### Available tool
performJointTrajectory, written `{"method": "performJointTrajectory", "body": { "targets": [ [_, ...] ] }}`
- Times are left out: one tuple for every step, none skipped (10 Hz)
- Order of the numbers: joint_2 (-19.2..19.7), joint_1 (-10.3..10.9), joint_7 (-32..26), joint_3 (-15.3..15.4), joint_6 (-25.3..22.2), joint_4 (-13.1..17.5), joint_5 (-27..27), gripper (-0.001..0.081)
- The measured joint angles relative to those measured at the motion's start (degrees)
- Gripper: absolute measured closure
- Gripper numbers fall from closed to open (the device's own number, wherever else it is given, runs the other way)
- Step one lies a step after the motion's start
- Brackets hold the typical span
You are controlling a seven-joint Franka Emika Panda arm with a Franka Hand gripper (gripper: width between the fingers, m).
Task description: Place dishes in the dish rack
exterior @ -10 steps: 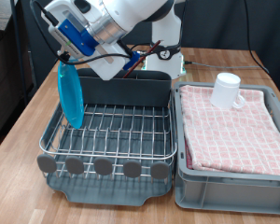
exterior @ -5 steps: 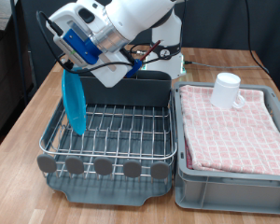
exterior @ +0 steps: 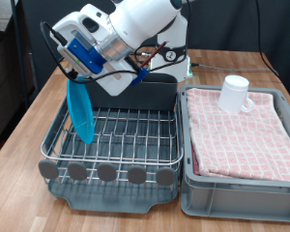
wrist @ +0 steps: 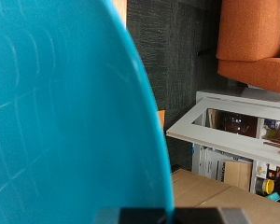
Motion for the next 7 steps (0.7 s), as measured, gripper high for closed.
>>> {"method": "performJointTrajectory", "body": {
  "targets": [
    [0.26, -0.07, 0.12, -0.10, 0.57, -0.18, 0.00, 0.0791],
    [0.48, -0.20, 0.20, -0.14, 1.11, -0.31, 0.00, 0.0791],
    [0.76, -0.35, 0.25, -0.16, 1.60, -0.38, 0.01, 0.0791],
    [1.06, -0.57, 0.27, -0.15, 2.29, -0.50, 0.07, 0.0791],
    [1.26, -0.82, 0.27, -0.14, 2.90, -0.65, 0.24, 0.0791],
    [1.49, -1.05, 0.27, -0.13, 3.67, -0.79, 0.62, 0.0791],
    [1.64, -1.32, 0.22, -0.05, 4.53, -0.89, 1.12, 0.0791]
  ]
}}
